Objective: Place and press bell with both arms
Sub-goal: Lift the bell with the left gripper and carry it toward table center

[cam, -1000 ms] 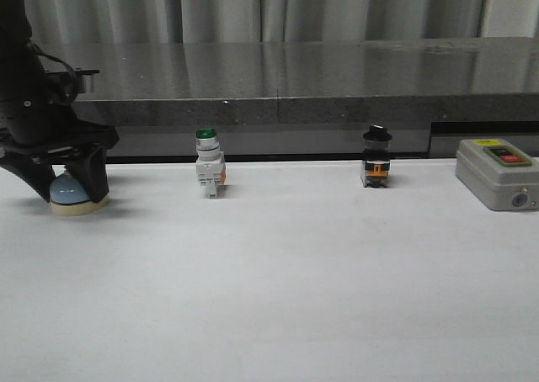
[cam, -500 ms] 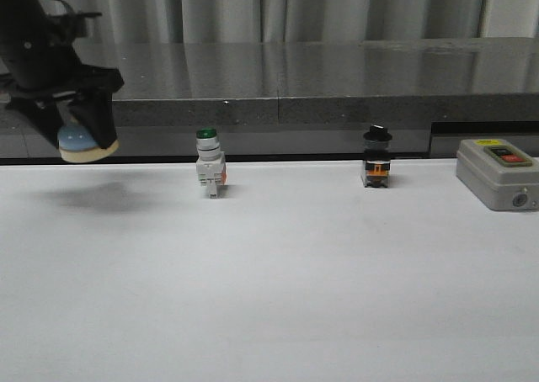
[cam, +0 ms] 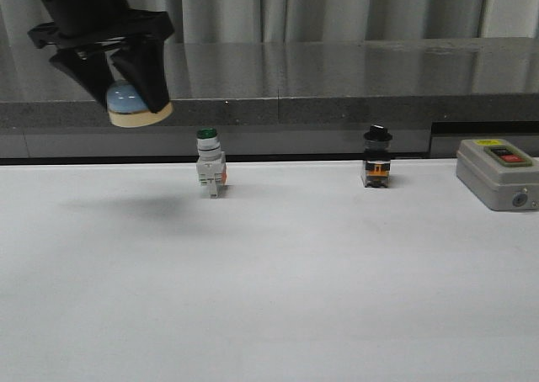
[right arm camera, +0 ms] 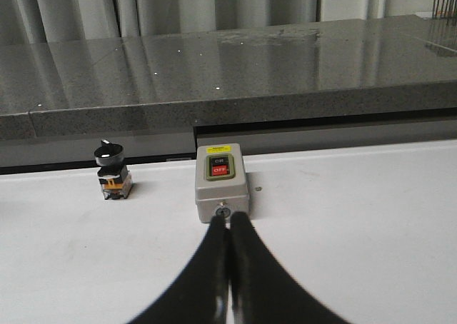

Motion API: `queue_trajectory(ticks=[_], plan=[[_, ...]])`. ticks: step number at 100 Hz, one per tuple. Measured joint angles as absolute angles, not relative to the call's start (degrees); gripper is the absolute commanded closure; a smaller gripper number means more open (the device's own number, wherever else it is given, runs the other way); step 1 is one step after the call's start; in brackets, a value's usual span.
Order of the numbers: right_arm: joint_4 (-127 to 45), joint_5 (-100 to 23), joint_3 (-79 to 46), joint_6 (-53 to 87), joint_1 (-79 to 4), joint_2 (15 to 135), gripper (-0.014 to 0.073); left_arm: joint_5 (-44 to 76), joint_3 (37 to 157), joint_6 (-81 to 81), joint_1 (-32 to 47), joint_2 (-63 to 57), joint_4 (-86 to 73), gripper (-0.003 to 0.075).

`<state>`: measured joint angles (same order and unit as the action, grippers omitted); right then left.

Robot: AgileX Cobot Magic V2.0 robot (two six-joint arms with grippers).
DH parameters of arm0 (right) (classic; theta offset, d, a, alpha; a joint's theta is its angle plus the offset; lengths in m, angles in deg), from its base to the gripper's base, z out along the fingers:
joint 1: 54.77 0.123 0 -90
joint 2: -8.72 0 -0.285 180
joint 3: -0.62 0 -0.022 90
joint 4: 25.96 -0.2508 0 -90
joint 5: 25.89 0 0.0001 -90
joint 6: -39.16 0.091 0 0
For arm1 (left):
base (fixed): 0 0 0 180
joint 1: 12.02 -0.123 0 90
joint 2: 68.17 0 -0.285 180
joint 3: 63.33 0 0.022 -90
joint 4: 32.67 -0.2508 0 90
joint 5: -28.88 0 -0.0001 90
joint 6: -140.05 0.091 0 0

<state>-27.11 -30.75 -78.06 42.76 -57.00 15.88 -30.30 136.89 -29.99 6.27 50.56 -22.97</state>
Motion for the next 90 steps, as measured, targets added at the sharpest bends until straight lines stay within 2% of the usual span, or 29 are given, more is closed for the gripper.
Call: queue_trajectory(ticks=[46,90], plan=[[-27.1,-30.7,-78.1,42.8,-57.0,15.9,0.0654,-27.5,136.9,-30.0,19.6,50.6,-22.8,0.0462],[-27.1,-30.7,-78.1,42.8,-57.0,15.9,0.0654,-26.6,137.0,-30.0,21.9,53.6,-21.7,0.0462]])
